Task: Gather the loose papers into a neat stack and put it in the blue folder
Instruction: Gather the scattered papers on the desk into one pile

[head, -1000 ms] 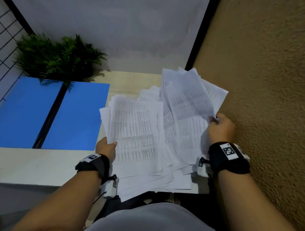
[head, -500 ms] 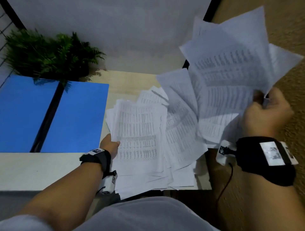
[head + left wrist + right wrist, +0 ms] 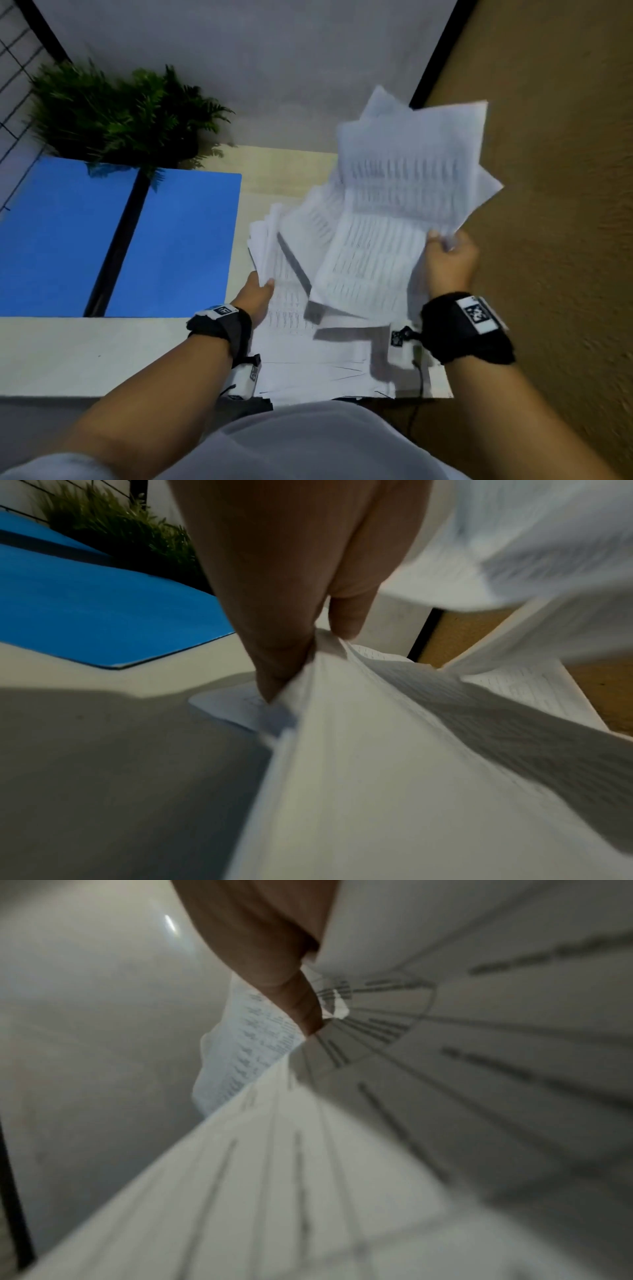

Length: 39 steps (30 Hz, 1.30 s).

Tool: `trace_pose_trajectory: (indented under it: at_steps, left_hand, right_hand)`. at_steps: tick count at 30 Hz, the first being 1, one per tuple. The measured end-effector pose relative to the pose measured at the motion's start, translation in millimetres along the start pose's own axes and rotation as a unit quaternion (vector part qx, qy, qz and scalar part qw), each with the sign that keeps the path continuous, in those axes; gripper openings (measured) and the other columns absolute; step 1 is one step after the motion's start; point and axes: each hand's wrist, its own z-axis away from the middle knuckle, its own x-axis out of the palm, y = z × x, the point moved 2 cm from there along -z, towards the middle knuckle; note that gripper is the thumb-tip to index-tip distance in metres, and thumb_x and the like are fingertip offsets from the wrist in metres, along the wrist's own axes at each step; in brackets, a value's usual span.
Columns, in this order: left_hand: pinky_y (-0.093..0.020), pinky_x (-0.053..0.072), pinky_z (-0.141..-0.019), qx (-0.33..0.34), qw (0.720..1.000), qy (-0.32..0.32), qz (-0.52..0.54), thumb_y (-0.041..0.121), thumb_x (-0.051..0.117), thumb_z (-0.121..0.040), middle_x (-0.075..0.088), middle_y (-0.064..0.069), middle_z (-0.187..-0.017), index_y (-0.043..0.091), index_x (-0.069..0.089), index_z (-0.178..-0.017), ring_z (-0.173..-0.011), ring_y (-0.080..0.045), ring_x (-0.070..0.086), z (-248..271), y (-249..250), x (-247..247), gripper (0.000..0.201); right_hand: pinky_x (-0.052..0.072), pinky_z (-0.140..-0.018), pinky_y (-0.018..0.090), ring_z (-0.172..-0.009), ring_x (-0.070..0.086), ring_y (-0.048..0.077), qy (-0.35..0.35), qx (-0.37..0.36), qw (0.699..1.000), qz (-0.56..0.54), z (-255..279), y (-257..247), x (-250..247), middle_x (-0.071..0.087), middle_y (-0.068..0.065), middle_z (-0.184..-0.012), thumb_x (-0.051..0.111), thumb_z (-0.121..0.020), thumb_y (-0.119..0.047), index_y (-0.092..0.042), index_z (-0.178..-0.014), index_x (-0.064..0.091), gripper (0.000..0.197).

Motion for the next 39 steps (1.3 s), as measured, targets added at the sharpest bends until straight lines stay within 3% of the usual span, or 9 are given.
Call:
trace_pose_trajectory:
  at_steps: [3, 6, 9, 17, 22, 25, 28, 34, 39]
  left_hand:
    - [-0.046, 0.023, -0.118, -0.019, 0.999, 0.003, 0.048, 0.063, 0.023, -0.098, 0.019, -0.007, -0.163, 0.018, 0.010, -0.157, -0.148, -0.031, 0.025, 1.3, 4.3, 0.6, 0.076]
    - [-0.037, 0.036, -0.105, 0.001, 0.994, 0.008, 0.110, 0.054, 0.039, -0.099, 0.040, -0.007, -0.153, 0.018, 0.024, -0.153, -0.127, -0.028, 0.046, 0.7, 0.8, 1.4, 0.067]
    - [-0.030, 0.036, -0.098, 0.041, 0.995, -0.003, 0.096, 0.023, 0.047, -0.102, 0.049, -0.008, -0.144, 0.015, 0.033, -0.149, -0.123, -0.027, 0.049, -1.6, -3.1, -0.9, 0.050]
    - [-0.037, 0.046, -0.098, 0.019, 0.996, -0.056, 0.066, -0.010, 0.073, -0.077, 0.061, -0.011, -0.133, 0.008, 0.049, -0.139, -0.122, -0.032, 0.056, -0.7, -20.0, 8.9, 0.069]
    - [-0.032, 0.051, -0.095, 0.026, 0.988, -0.094, 0.121, 0.035, 0.079, -0.079, 0.068, -0.023, -0.115, 0.009, 0.052, -0.135, -0.116, -0.037, 0.062, 9.3, -10.1, 5.7, 0.067]
    - [-0.030, 0.048, -0.071, -0.017, 0.996, -0.056, 0.073, 0.075, 0.035, -0.086, 0.052, -0.014, -0.069, -0.002, 0.052, -0.127, -0.061, -0.026, 0.052, 7.6, -0.9, 0.0, 0.089]
    - [-0.037, 0.039, -0.099, -0.044, 0.994, -0.070, 0.078, 0.071, 0.023, -0.092, 0.062, -0.011, -0.114, 0.009, 0.039, -0.146, -0.107, -0.032, 0.056, -0.1, -3.2, 1.0, 0.083]
    - [-0.050, 0.033, -0.114, -0.049, 0.998, -0.032, -0.015, 0.049, 0.033, -0.101, 0.031, -0.032, -0.152, 0.008, 0.013, -0.156, -0.139, -0.046, 0.035, -10.2, -10.7, 4.0, 0.071]
    - [-0.048, 0.040, -0.107, -0.043, 0.999, -0.008, -0.031, 0.037, 0.030, -0.105, 0.037, -0.030, -0.150, 0.004, 0.029, -0.149, -0.136, -0.047, 0.040, -14.9, -6.2, 2.8, 0.055]
  right_hand:
    - [0.041, -0.086, 0.024, -0.095, 0.060, 0.022, -0.062, 0.142, 0.988, 0.015, 33.3, 62.9, 36.1, 0.061, 0.007, -0.093, 0.049, -0.097, -0.012, -0.005, -0.094, 0.059, 0.012]
    - [0.040, -0.096, 0.025, -0.120, 0.055, 0.027, -0.127, 0.246, 0.960, 0.043, 55.5, 103.2, 53.5, 0.055, 0.012, -0.135, 0.050, -0.098, -0.013, -0.006, -0.146, 0.035, 0.051]
    - [0.044, -0.085, 0.026, -0.101, 0.060, 0.028, -0.111, 0.287, 0.951, 0.016, 48.4, 125.8, 54.1, 0.063, 0.012, -0.119, 0.053, -0.095, -0.010, -0.003, -0.131, 0.054, 0.037]
    - [0.038, -0.095, 0.026, -0.121, 0.053, 0.033, -0.066, 0.316, 0.946, -0.040, 21.7, 122.4, 51.4, 0.056, 0.013, -0.129, 0.051, -0.097, -0.016, -0.004, -0.137, 0.047, 0.042]
    - [0.036, -0.104, 0.034, -0.122, 0.050, 0.029, -0.055, 0.267, 0.961, 0.038, 8.4, 116.0, 47.0, 0.054, 0.014, -0.128, 0.049, -0.097, -0.007, -0.001, -0.131, 0.050, 0.034]
    - [0.035, -0.066, 0.023, -0.084, 0.046, 0.018, -0.077, 0.213, 0.971, 0.073, -20.8, 112.7, 40.0, 0.050, 0.001, -0.079, 0.047, -0.095, -0.002, -0.012, -0.070, 0.044, 0.028]
    - [0.036, -0.063, 0.020, -0.064, 0.038, 0.015, -0.172, 0.184, 0.959, 0.131, -33.7, 101.3, 41.0, 0.037, -0.001, -0.065, 0.050, -0.093, 0.000, -0.015, -0.064, 0.036, 0.036]
    - [0.036, -0.110, 0.041, -0.114, 0.050, 0.023, -0.287, 0.188, 0.927, 0.150, -11.1, 112.0, 75.4, 0.058, 0.003, -0.107, 0.051, -0.094, -0.004, -0.011, -0.104, 0.059, 0.014]
    - [0.035, -0.061, 0.025, -0.074, 0.047, 0.020, -0.222, 0.127, 0.936, 0.240, -19.4, 106.3, 70.4, 0.041, -0.002, -0.068, 0.038, -0.094, 0.001, -0.017, -0.068, 0.039, 0.032]
